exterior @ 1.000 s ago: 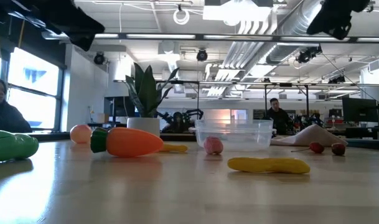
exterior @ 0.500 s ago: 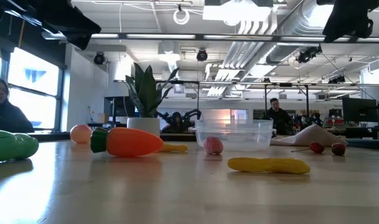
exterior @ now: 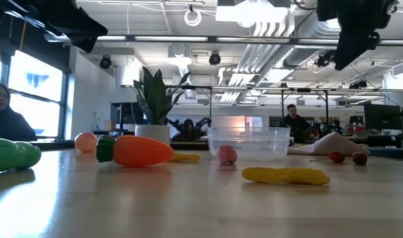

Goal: Pick and placing Produce into tupperware
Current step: Put the red cherry into the transparent bin

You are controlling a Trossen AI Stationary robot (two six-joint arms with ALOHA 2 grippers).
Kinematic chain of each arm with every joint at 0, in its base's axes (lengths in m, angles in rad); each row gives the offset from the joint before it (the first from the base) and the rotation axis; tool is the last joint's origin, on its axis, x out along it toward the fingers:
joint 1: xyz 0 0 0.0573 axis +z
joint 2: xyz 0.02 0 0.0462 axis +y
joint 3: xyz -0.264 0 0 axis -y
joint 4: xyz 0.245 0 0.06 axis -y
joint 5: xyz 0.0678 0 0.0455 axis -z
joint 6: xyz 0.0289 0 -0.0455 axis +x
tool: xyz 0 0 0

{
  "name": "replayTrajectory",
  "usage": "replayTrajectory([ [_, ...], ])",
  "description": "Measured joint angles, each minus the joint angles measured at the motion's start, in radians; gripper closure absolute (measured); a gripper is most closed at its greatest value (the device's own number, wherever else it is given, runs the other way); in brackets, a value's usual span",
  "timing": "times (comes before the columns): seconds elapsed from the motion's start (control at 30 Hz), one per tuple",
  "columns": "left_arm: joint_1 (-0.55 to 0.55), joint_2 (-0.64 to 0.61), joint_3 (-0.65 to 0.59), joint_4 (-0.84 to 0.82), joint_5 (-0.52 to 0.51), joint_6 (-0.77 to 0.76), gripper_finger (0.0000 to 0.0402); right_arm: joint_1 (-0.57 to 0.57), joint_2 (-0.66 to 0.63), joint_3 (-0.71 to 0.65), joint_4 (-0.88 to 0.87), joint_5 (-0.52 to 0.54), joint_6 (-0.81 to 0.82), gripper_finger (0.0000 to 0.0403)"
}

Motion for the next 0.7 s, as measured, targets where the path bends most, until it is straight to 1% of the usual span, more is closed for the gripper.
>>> replayTrajectory([
  [0.1, 0.000, 0.000, 0.000, 0.000, 0.000, 0.000, 0.0394, -0.053, 0.071, 0.000, 0.004, -0.035, -0.044, 0.0269],
  [0.33, 0.000, 0.000, 0.000, 0.000, 0.000, 0.000, 0.0394, -0.165, 0.260, 0.000, 0.100, -0.195, -0.181, 0.0269],
  [0.4, 0.000, 0.000, 0.000, 0.000, 0.000, 0.000, 0.0394, -0.188, 0.310, 0.000, 0.096, -0.218, -0.204, 0.0269],
  [0.5, 0.000, 0.000, 0.000, 0.000, 0.000, 0.000, 0.0394, -0.211, 0.367, 0.000, 0.085, -0.225, -0.213, 0.0269],
  [0.7, 0.000, 0.000, 0.000, 0.000, 0.000, 0.000, 0.0394, -0.218, 0.459, 0.000, 0.111, -0.278, -0.253, 0.0269],
])
